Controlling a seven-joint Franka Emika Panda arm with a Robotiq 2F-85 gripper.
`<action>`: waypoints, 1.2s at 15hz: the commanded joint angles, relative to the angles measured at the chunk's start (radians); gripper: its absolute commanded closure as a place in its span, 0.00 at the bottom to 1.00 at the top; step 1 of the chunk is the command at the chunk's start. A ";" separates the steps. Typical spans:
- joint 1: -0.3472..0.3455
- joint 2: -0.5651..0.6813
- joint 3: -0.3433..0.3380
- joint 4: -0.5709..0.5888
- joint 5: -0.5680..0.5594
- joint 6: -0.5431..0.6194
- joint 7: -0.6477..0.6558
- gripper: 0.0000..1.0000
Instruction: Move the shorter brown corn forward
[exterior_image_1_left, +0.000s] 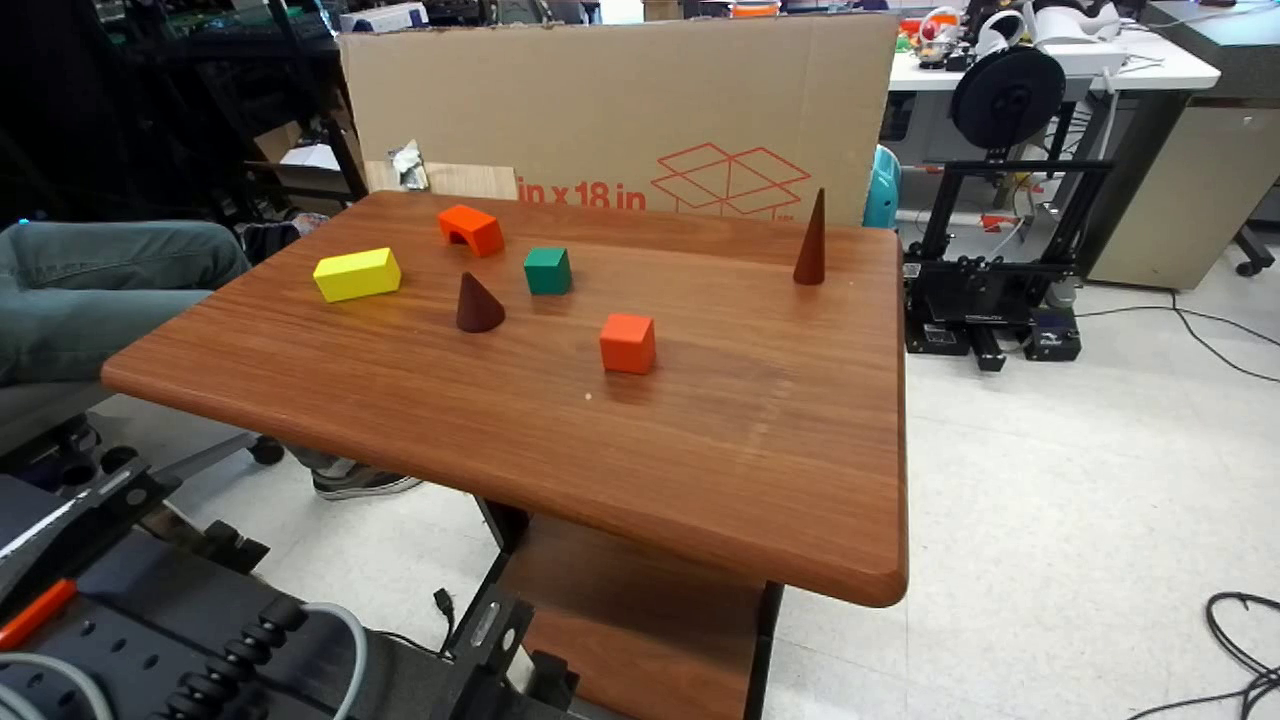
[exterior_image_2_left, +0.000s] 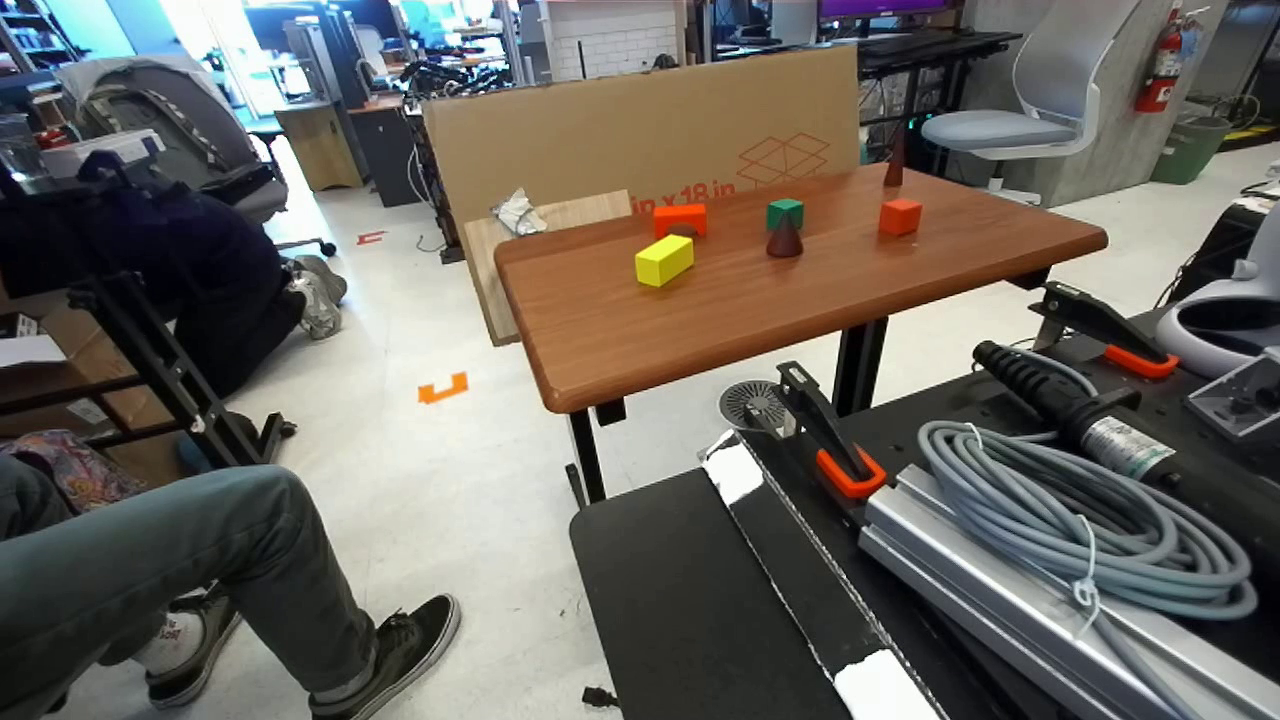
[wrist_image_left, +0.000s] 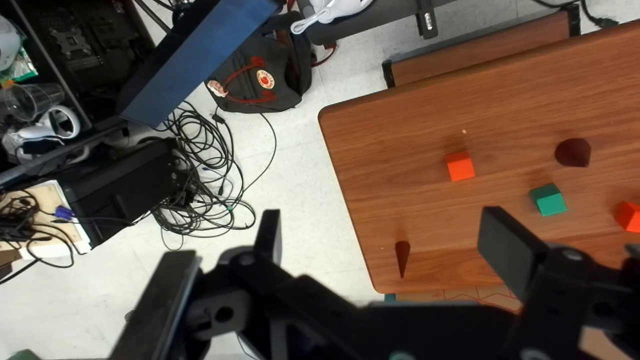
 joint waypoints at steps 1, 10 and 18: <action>0.038 0.034 0.008 -0.013 -0.021 0.060 -0.002 0.00; 0.206 0.277 -0.011 -0.013 0.183 0.353 -0.237 0.00; 0.243 0.647 0.040 0.155 0.305 0.391 -0.357 0.00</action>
